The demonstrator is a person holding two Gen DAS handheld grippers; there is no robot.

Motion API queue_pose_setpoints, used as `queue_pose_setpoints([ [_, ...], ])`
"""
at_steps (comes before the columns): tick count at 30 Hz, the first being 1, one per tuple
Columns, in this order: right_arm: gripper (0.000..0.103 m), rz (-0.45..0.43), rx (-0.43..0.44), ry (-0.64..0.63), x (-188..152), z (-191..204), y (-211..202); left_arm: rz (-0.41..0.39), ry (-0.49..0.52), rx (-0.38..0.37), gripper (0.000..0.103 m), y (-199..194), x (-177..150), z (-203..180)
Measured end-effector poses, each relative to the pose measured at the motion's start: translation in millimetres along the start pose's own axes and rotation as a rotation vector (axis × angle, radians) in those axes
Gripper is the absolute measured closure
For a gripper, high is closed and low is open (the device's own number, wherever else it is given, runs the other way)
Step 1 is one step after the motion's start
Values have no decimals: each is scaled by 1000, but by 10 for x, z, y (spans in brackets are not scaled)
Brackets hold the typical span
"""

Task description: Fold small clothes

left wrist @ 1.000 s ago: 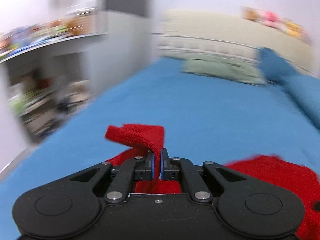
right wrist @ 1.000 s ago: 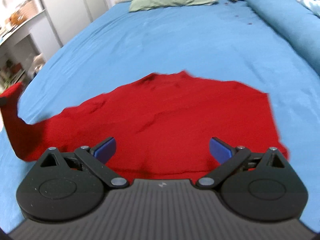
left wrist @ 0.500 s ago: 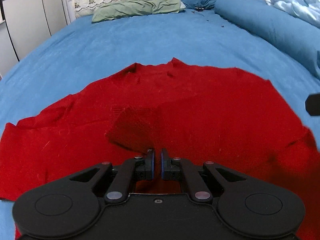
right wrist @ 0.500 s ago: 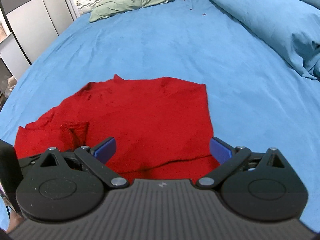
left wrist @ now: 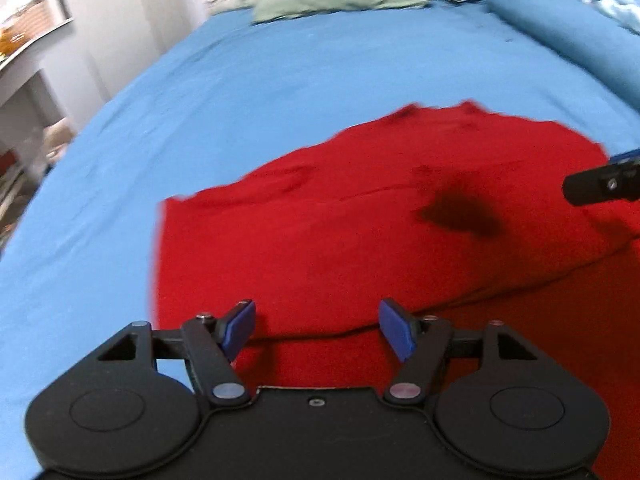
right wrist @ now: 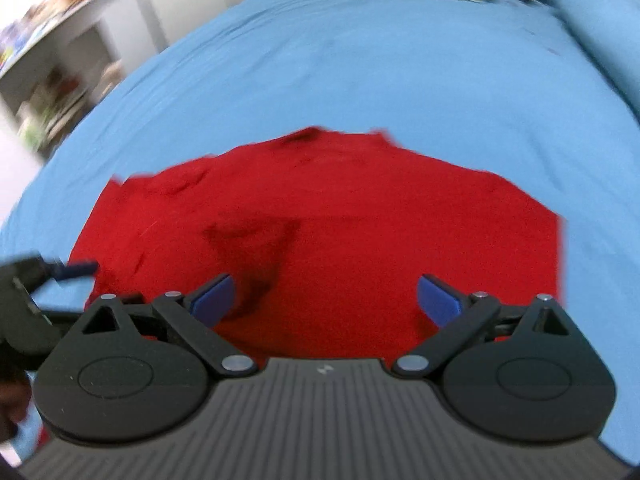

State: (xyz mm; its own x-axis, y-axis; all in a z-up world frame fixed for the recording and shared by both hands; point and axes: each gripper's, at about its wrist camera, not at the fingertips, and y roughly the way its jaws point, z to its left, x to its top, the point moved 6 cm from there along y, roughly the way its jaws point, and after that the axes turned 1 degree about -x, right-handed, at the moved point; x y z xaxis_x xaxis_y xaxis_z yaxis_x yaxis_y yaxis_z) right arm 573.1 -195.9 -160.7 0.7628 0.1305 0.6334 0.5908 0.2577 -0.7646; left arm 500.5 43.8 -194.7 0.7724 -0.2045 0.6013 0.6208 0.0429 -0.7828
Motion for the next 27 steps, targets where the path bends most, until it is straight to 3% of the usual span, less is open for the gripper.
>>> queue_pose_setpoints([
  [3,9,24,21,-119,26,390,311,10,-1,46,30,62,-70,280],
  [6,27,41,12,-181,24,646,574,18,-52,57,30,32,-115,547],
  [7,36,48,10,-189,28,690,648,20,-70,65,30,39,-122,609],
  [8,56,55,6,-196,29,709,703,21,-84,64,30,35,-135,655],
  [10,82,73,-29,-208,32,720,779,19,-100,59,30,40,-159,731],
  [15,82,-21,-103,-78,140,454,452,26,-98,32,30,45,-180,725],
  [18,80,0,-95,42,5,215,370,37,-97,8,30,98,-214,704],
  [20,70,37,-72,86,-138,128,439,42,-93,0,30,158,-239,671],
  [23,47,41,-19,167,-260,65,531,45,-98,-5,30,242,-263,641],
  [25,44,10,2,242,-257,20,538,44,-110,-7,30,290,-262,639],
  [27,51,-13,-4,288,-233,1,539,41,-126,-7,30,326,-243,649],
])
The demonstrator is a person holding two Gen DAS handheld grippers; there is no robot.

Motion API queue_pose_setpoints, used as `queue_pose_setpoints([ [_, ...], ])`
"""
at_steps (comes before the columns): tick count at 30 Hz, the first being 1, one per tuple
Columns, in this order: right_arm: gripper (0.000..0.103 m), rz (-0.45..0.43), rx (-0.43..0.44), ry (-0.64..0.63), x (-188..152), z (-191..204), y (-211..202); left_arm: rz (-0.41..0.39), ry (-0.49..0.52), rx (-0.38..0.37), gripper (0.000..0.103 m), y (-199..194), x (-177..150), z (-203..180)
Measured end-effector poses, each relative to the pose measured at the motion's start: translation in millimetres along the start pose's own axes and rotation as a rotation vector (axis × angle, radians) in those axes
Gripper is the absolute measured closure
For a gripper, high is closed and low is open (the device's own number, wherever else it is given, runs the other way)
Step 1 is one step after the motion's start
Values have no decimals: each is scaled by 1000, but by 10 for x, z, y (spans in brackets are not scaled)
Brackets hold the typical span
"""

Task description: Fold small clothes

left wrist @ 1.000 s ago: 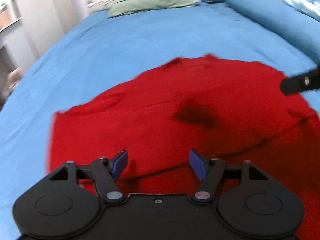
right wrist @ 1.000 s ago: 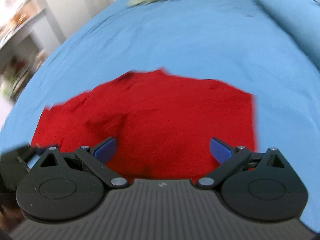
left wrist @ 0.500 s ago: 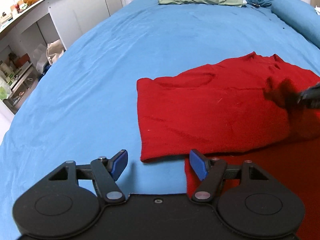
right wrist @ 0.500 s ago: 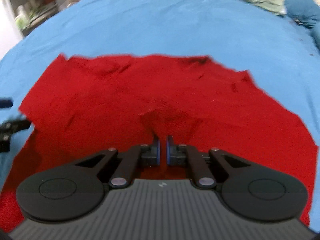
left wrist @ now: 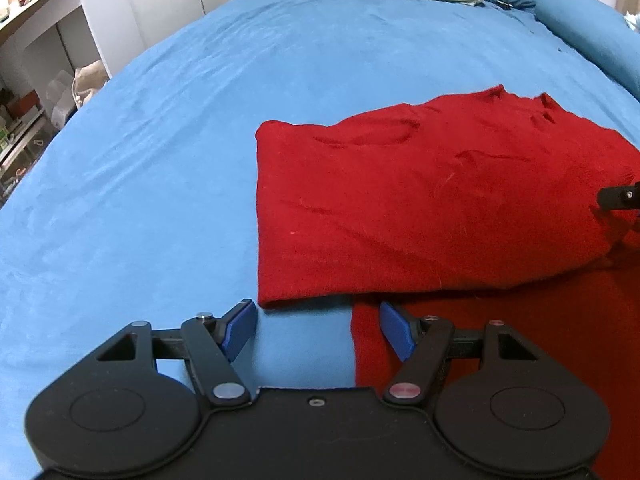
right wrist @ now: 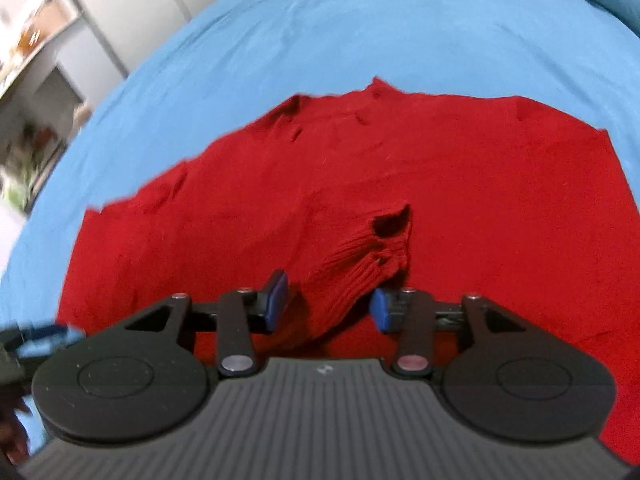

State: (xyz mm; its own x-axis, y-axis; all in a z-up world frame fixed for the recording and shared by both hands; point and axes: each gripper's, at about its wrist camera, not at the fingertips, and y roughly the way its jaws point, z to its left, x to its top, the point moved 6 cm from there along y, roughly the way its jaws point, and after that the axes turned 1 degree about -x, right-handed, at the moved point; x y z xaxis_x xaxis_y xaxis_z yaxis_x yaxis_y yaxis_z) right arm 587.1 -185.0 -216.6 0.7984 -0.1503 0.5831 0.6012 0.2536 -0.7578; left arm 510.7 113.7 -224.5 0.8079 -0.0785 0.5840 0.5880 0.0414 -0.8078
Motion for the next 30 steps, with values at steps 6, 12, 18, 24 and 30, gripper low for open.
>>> queue_pose_setpoints([
  [6,81,-81,-85,-34,235,-39,-261,-10,0,12,30,27,78,-3],
  [12,81,-185,-205,-23,583,-546,-780,-26,7,8,30,87,210,-67],
  [18,81,-141,-224,24,449,-1044,-706,-31,19,23,32,167,254,-135],
  [24,81,-171,-250,79,418,-1258,-687,-1,-3,44,40,156,141,-100],
  [30,76,-68,-273,75,165,-1468,-453,18,-25,71,40,104,54,-43],
])
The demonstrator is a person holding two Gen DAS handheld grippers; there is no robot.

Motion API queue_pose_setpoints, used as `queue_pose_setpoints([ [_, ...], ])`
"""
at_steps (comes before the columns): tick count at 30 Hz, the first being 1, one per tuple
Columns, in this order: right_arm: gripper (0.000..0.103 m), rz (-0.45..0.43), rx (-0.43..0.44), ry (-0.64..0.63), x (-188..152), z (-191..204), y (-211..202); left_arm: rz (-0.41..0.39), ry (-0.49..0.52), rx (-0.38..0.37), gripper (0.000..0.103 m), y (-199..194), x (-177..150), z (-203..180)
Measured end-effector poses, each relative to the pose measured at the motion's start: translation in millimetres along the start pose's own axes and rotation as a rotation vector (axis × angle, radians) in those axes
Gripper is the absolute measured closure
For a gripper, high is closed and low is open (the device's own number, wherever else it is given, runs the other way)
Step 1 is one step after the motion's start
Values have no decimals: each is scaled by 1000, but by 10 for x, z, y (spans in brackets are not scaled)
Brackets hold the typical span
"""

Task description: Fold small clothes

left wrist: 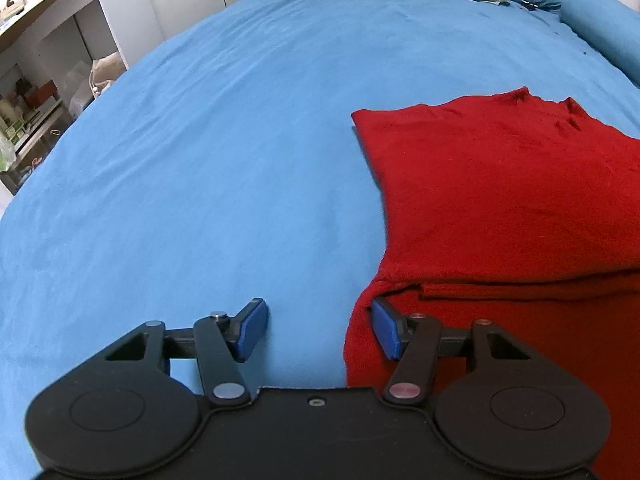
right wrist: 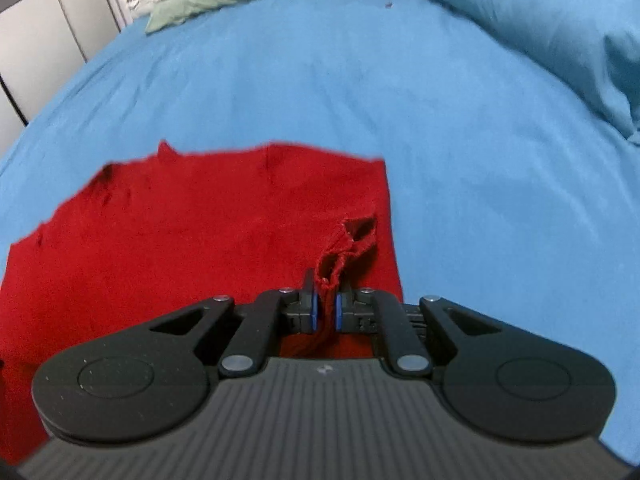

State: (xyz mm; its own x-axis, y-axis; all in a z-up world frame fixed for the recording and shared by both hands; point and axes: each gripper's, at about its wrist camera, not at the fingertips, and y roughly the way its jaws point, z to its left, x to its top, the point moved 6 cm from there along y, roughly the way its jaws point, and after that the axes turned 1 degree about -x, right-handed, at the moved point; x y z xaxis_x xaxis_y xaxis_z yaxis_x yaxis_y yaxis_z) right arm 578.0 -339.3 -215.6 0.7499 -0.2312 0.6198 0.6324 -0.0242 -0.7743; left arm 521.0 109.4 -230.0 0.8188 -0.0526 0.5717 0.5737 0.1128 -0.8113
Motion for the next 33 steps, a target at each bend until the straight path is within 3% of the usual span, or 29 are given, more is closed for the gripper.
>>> queue_pose_setpoints([
  [1,63,-2,-3,-11,-30,-2,-23,-5,18,5,40,-30,15,-26],
  [2,37,-8,-17,-24,-41,-9,-62,-14,37,7,40,-80,27,-66],
  [4,9,-49,-64,-56,-44,1,-203,-49,64,-12,38,-204,73,-138],
  [5,1,-100,-65,-81,-35,41,-319,-71,72,-31,32,-266,96,-165],
  [7,0,-155,-17,-133,-1,186,-429,-110,82,-85,26,-361,175,-279],
  [9,0,-141,40,-167,-7,343,-385,-107,85,-148,16,-332,245,-436],
  [11,0,-105,70,-178,-40,464,-235,-113,107,-180,16,-270,298,-625],
  [15,0,-10,17,-116,-184,397,144,-83,119,-173,16,-56,383,-829],
  [20,0,-58,17,-108,-189,308,6,-33,102,-195,16,124,380,-802],
  [24,0,-173,41,-131,40,429,-66,-37,112,-200,14,168,370,-867],
  [29,0,-97,21,-87,140,443,474,-45,105,-202,13,163,346,-883],
  [33,0,-115,1,-51,183,389,567,-55,116,-212,13,148,327,-865],
])
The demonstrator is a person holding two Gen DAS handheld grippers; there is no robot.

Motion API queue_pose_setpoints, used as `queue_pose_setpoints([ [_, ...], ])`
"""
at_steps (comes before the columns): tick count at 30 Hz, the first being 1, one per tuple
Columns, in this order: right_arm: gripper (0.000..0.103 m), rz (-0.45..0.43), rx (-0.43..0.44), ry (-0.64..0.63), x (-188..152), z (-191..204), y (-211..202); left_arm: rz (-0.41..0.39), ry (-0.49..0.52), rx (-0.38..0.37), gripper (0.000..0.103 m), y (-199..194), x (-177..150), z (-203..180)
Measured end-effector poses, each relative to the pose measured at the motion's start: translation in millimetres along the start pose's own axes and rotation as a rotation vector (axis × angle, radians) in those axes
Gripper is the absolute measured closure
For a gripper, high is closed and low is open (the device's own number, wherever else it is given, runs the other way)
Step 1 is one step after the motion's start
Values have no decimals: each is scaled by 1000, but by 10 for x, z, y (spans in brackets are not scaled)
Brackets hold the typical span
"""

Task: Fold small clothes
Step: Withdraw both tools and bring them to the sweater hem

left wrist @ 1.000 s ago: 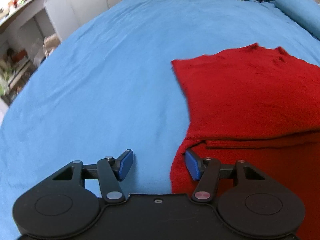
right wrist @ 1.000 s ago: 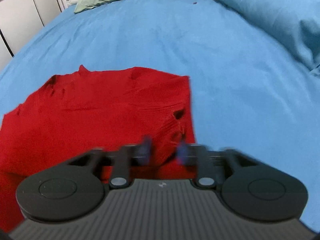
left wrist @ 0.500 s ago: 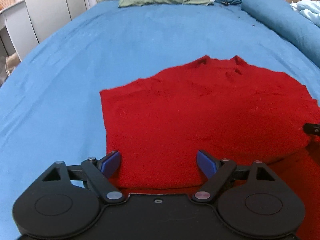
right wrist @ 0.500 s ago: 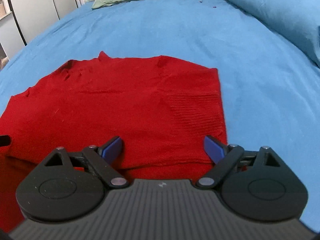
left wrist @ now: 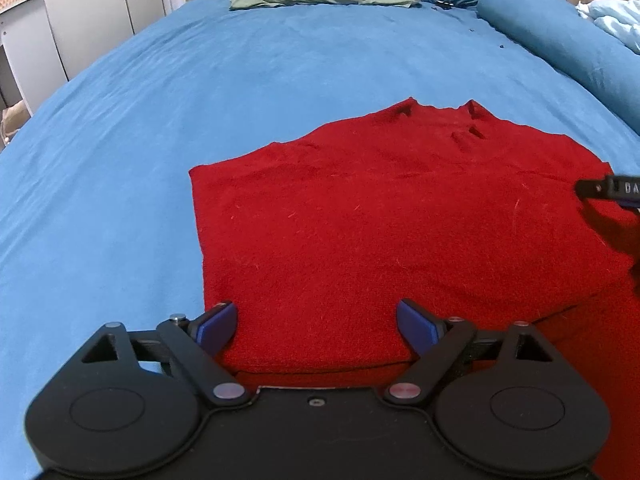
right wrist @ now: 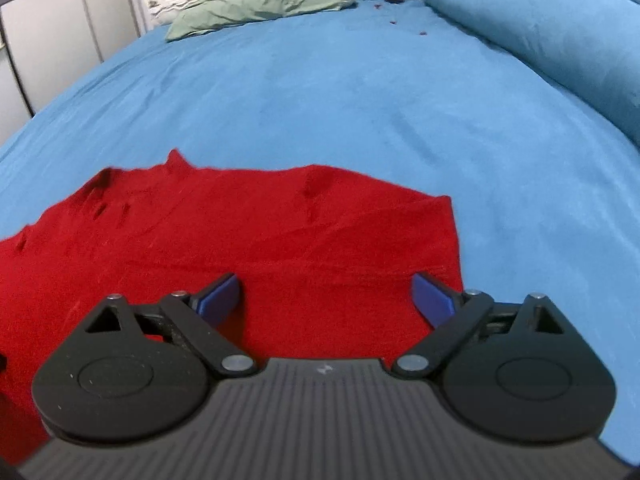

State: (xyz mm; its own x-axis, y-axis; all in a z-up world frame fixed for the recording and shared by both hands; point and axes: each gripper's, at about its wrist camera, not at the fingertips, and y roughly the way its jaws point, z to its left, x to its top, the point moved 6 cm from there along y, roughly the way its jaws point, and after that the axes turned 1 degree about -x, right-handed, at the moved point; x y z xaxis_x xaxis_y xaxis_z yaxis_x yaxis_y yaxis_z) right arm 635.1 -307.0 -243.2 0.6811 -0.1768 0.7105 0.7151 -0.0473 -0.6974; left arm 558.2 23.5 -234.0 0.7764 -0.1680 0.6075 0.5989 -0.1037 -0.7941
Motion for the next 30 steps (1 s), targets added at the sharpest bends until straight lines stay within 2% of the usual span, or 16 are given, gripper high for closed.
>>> queue_pose_setpoints([
  [3,0,-25,15,25,79,7,-129,-2,12,-2,13,-71,11,0],
  [8,0,-145,78,-18,146,51,-726,-55,-3,7,13,-455,37,13],
  [15,0,-231,185,-3,121,-94,-1964,-171,-62,34,13,-1616,-117,22],
  [19,0,-243,206,-50,1,-268,-2789,-217,-92,40,13,-2391,-364,-29],
  [24,0,-233,200,-120,-288,-472,-3614,-242,-111,68,13,-3114,-764,-82],
  [27,0,-206,207,-119,-562,-601,-3864,-245,-107,81,13,-3289,-1047,-96],
  [30,0,-181,188,-113,-945,-707,-3945,-228,-111,72,13,-3244,-1395,-90],
])
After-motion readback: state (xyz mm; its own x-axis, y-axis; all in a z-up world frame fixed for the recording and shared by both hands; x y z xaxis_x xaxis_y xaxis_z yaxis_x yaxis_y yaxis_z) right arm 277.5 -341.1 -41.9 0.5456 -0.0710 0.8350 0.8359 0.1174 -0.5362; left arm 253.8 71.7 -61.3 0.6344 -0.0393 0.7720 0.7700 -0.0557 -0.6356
